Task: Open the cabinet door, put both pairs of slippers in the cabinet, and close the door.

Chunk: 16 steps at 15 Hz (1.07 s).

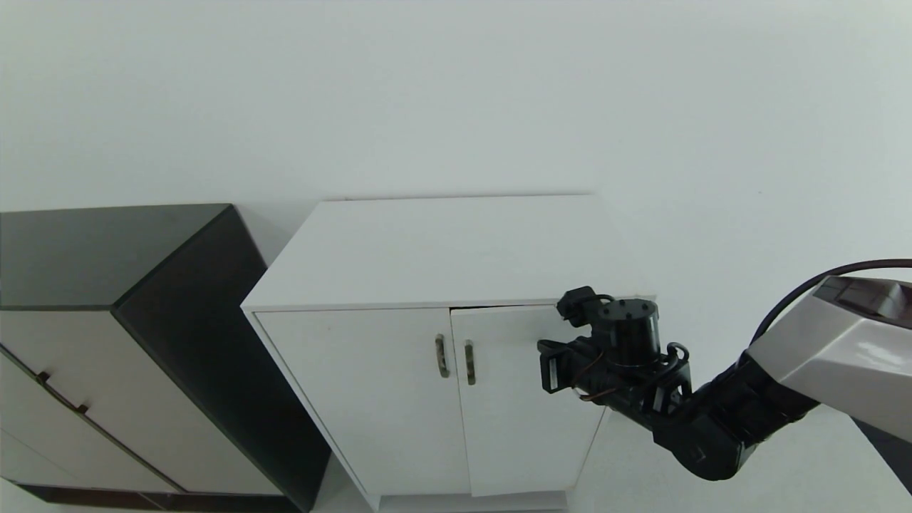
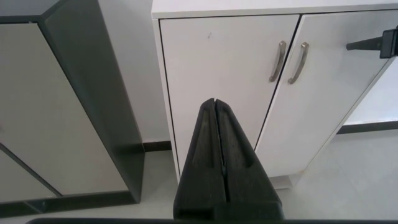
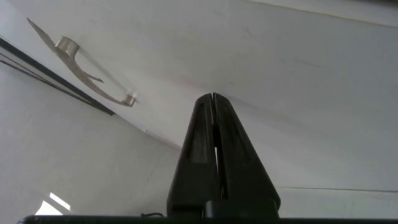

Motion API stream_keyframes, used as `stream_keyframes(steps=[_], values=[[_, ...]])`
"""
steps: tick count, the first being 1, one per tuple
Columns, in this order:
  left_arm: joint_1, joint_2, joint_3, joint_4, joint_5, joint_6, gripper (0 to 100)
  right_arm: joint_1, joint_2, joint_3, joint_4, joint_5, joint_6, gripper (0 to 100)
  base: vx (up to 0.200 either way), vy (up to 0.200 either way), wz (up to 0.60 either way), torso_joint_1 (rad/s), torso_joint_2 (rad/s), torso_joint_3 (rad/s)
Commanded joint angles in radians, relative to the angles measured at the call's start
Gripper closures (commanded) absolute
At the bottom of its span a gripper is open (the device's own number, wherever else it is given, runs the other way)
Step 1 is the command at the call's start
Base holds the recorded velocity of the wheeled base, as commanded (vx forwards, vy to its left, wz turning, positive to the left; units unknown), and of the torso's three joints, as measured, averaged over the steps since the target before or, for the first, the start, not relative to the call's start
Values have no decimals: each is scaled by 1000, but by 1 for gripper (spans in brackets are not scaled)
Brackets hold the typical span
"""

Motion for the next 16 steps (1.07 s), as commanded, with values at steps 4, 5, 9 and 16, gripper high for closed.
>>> stream_keyframes(steps=[4, 5, 9, 16], values=[[0, 0, 0, 0, 0, 0, 100, -15, 29, -25, 0, -1, 0, 100, 0, 0, 0, 0, 0, 0], [0, 0, 0, 0, 0, 0, 100, -21, 32, -33, 0, -1, 0, 100, 0, 0, 0, 0, 0, 0], [0, 0, 0, 0, 0, 0, 100, -26, 34, -33, 0, -1, 0, 100, 0, 0, 0, 0, 0, 0], [0, 0, 0, 0, 0, -2, 100, -26, -161, 162, -39, -26, -2, 100, 0, 0, 0, 0, 0, 0]])
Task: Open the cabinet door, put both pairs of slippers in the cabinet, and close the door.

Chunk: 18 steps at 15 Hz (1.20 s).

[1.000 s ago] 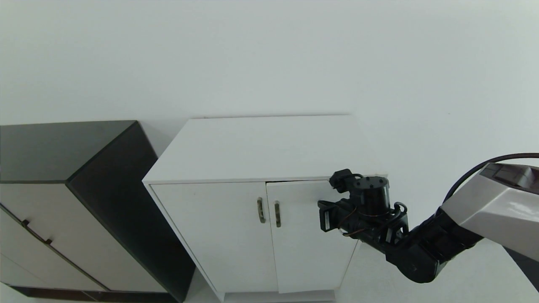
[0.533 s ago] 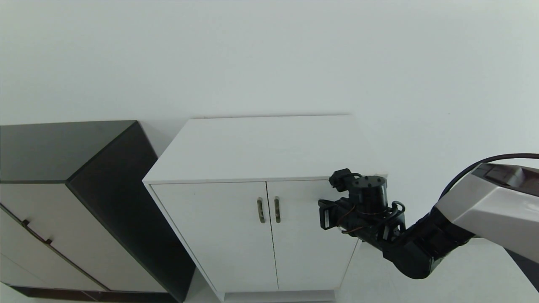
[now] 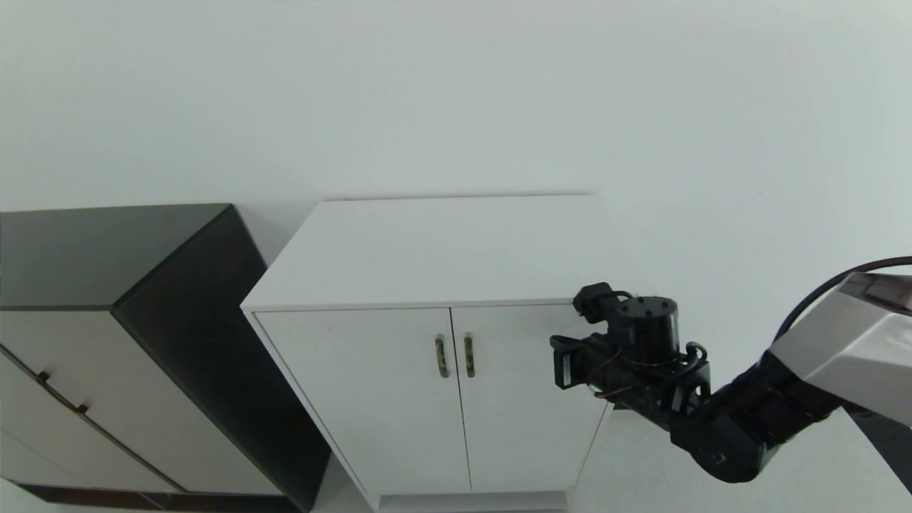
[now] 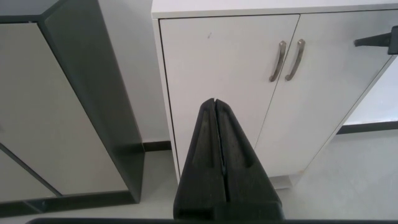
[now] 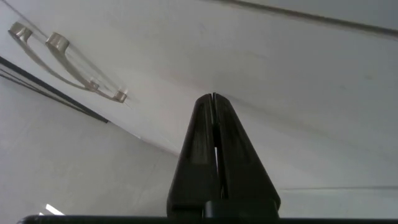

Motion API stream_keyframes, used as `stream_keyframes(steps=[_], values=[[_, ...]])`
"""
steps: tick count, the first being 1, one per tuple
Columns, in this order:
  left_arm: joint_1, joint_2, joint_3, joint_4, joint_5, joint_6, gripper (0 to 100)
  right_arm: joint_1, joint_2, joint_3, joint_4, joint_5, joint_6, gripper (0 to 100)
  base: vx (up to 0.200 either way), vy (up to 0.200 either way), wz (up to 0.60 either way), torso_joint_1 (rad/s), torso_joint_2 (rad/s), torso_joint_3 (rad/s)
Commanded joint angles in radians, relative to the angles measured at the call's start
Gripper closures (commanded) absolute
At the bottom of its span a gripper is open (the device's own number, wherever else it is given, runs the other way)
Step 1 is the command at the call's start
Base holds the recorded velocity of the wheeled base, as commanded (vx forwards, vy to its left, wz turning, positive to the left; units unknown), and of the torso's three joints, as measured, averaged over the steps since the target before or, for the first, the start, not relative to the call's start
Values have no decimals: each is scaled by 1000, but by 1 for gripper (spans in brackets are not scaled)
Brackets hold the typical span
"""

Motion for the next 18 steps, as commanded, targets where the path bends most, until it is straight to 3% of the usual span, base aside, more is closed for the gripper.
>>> stream_keyframes(steps=[1, 4, 5, 8, 11, 12, 15, 18], values=[[0, 0, 0, 0, 0, 0, 100, -11, -169, 166, -7, -55, 0, 100, 0, 0, 0, 0, 0, 0], [0, 0, 0, 0, 0, 1, 100, -55, -375, 359, -45, -106, -6, 100, 0, 0, 0, 0, 0, 0], [0, 0, 0, 0, 0, 0, 100, -89, -519, 480, -40, -109, -12, 100, 0, 0, 0, 0, 0, 0], [0, 0, 0, 0, 0, 0, 100, -220, -777, 669, -2, -111, -66, 100, 0, 0, 0, 0, 0, 0], [0, 0, 0, 0, 0, -2, 100, -368, -1054, 729, 236, -117, -94, 100, 0, 0, 0, 0, 0, 0], [0, 0, 0, 0, 0, -2, 100, -417, -1194, 723, 394, -115, -97, 100, 0, 0, 0, 0, 0, 0], [0, 0, 0, 0, 0, -2, 100, -442, -1542, 697, 799, -117, -98, 100, 0, 0, 0, 0, 0, 0], [0, 0, 0, 0, 2, -3, 100, -441, -1789, 654, 1061, -114, -97, 100, 0, 0, 0, 0, 0, 0]])
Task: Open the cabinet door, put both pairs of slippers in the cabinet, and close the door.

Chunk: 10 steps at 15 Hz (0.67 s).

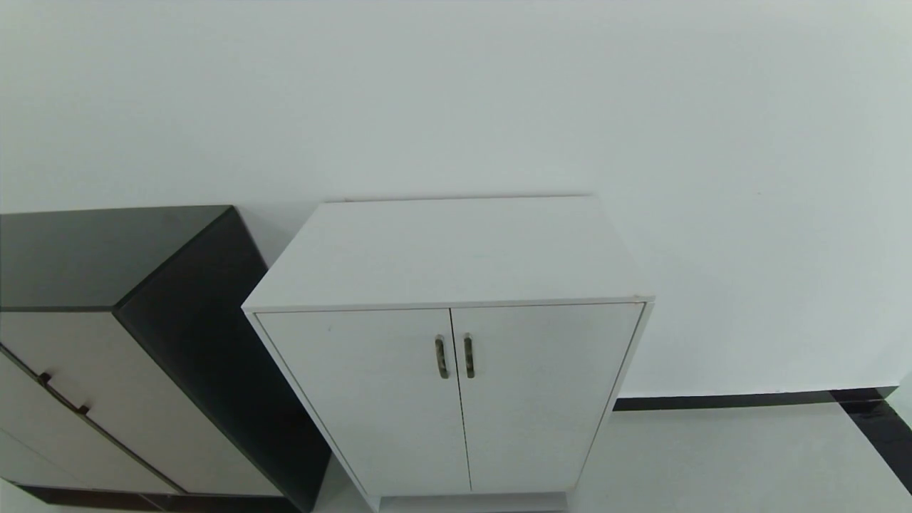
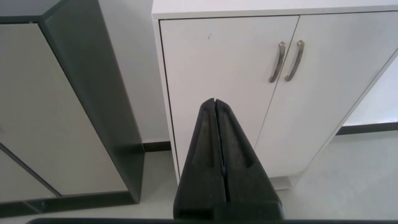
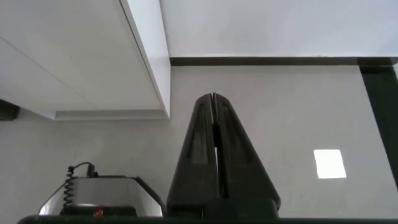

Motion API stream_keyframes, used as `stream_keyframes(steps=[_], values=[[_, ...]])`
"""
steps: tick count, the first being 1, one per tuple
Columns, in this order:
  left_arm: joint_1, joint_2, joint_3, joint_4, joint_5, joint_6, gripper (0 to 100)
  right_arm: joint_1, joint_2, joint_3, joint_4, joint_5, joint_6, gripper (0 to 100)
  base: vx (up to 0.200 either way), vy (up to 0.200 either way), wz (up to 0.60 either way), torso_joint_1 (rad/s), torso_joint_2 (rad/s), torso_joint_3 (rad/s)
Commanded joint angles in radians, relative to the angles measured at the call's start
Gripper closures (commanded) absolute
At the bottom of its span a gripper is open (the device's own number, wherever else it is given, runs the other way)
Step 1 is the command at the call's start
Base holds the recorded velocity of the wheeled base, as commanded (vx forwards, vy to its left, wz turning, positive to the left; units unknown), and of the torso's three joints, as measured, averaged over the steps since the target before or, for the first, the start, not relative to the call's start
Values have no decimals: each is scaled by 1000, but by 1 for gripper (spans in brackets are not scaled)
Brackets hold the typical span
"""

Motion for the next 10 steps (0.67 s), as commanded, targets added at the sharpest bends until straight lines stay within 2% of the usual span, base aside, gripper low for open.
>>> stream_keyframes(steps=[1, 4, 7, 10], values=[[0, 0, 0, 0, 0, -1, 100, -25, -376, -27, 229, 4, -3, 100, 0, 0, 0, 0, 0, 0], [0, 0, 0, -2, 0, -2, 100, -22, -518, 32, 293, 9, -1, 100, 0, 0, 0, 0, 0, 0], [0, 0, 0, 0, 0, -2, 100, -22, -518, 49, 270, 23, 14, 100, 0, 0, 0, 0, 0, 0], [0, 0, 0, -2, 0, -2, 100, -22, -518, 60, 246, 148, 14, 100, 0, 0, 0, 0, 0, 0]])
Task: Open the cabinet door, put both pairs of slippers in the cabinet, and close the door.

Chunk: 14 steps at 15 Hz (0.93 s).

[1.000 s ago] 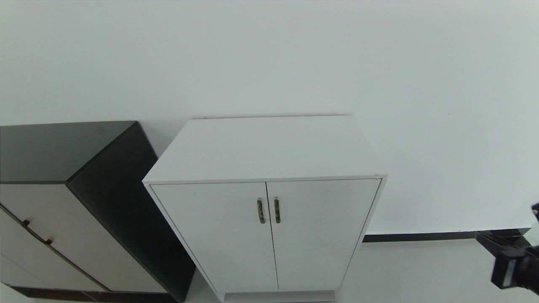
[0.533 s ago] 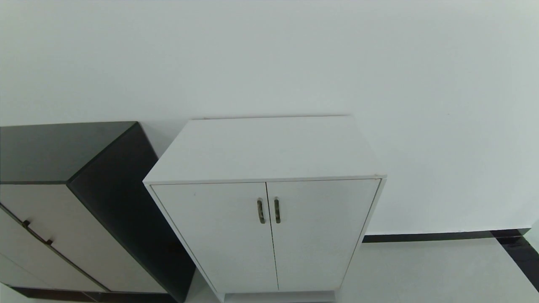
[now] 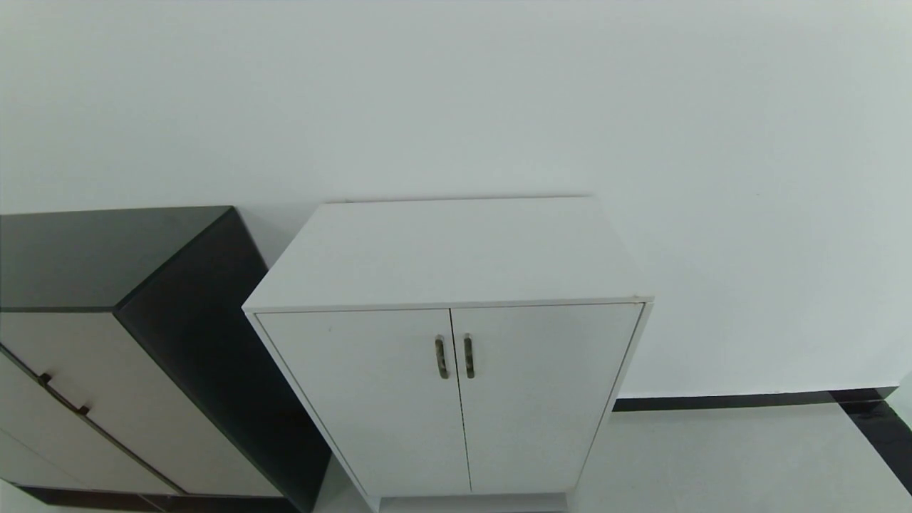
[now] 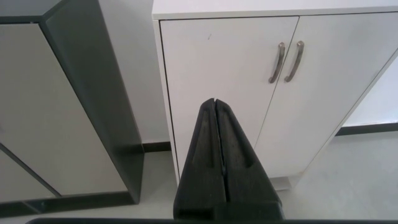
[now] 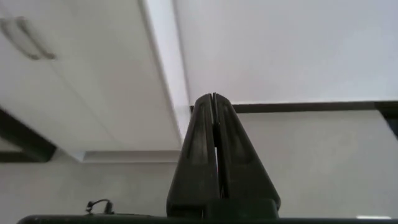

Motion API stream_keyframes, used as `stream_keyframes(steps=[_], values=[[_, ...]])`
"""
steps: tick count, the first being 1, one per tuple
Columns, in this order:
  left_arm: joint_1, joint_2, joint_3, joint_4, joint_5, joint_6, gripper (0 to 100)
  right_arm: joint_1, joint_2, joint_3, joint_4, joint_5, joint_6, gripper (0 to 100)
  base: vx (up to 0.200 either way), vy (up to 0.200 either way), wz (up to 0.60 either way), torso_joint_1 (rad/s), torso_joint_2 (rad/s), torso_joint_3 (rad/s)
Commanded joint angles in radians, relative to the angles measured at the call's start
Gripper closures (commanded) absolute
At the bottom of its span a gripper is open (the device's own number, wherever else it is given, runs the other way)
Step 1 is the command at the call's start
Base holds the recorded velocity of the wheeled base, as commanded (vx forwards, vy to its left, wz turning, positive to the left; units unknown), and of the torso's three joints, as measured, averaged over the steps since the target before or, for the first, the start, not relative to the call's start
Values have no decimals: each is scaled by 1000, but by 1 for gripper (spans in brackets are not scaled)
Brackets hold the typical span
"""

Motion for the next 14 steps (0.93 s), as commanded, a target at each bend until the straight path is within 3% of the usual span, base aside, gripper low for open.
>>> stream_keyframes(steps=[1, 8, 14], values=[[0, 0, 0, 1, 0, 1, 100, 2, -8, 4, -2, 74, 1, 100, 0, 0, 0, 0, 0, 0], [0, 0, 0, 1, 3, -1, 100, 80, 21, 4, -2, 103, -5, 100, 0, 0, 0, 0, 0, 0], [0, 0, 0, 1, 4, -1, 100, 92, 32, 4, -2, 155, -58, 100, 0, 0, 0, 0, 0, 0]])
